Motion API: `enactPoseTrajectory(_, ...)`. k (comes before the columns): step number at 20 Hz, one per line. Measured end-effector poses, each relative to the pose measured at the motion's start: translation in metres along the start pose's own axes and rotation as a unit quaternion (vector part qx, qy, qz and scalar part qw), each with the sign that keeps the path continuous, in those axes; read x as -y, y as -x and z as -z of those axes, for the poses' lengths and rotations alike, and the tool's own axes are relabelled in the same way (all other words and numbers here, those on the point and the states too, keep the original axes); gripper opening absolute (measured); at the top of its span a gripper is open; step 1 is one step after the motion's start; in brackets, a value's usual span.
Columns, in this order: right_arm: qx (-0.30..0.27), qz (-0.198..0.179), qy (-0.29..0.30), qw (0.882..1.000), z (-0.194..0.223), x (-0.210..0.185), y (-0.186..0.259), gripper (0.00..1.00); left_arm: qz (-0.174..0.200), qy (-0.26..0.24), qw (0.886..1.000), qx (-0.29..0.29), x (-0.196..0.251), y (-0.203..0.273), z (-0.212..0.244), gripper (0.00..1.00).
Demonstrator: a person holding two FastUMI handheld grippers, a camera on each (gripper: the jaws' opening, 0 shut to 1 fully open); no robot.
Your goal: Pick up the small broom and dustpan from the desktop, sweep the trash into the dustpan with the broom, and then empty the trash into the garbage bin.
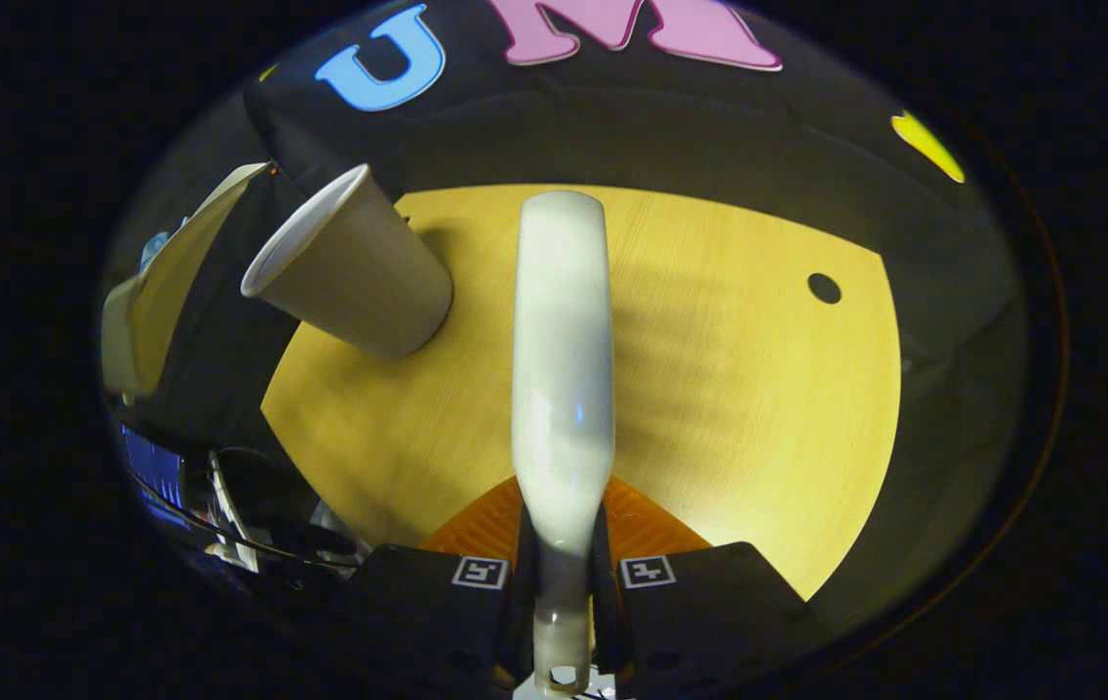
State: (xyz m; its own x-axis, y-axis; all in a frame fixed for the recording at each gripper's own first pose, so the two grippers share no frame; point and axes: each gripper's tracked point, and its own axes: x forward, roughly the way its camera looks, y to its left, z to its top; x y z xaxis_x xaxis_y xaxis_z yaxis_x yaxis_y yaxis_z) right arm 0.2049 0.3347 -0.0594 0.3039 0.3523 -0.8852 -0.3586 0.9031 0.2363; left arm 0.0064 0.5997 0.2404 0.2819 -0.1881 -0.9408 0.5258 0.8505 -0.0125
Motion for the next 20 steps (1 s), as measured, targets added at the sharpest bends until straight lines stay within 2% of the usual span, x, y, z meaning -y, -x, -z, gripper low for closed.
enactPoseTrajectory(3, 0.021, -0.006, -0.029, 0.999, -0.001, -0.004, -0.002, 0.28, -0.075, 0.011, 0.996, -0.037, -0.081, 0.012, -0.008, 0.30)
enactPoseTrajectory(6, 0.046, -0.008, -0.052, 0.998, -0.004, -0.009, -0.008, 0.28, -0.137, -0.013, 0.985, -0.104, -0.128, 0.019, -0.010, 0.30)
enactPoseTrajectory(10, 0.048, 0.002, -0.054, 0.997, -0.002, -0.013, -0.013, 0.28, -0.185, -0.083, 0.959, -0.198, -0.127, 0.038, -0.025, 0.30)
enactPoseTrajectory(12, 0.057, -0.010, -0.074, 0.996, -0.002, -0.020, -0.016, 0.28, -0.204, -0.127, 0.942, -0.233, -0.125, 0.044, -0.030, 0.30)
enactPoseTrajectory(14, 0.048, -0.018, -0.085, 0.995, -0.001, -0.022, -0.017, 0.28, -0.205, -0.158, 0.932, -0.255, -0.116, 0.045, -0.028, 0.31)
enactPoseTrajectory(18, 0.043, -0.014, -0.082, 0.996, -0.002, -0.022, -0.023, 0.28, -0.216, -0.197, 0.918, -0.269, -0.093, 0.020, -0.012, 0.30)
enactPoseTrajectory(20, 0.042, -0.022, -0.091, 0.995, -0.002, -0.025, -0.024, 0.28, -0.223, -0.188, 0.922, -0.256, -0.089, 0.009, -0.012, 0.30)
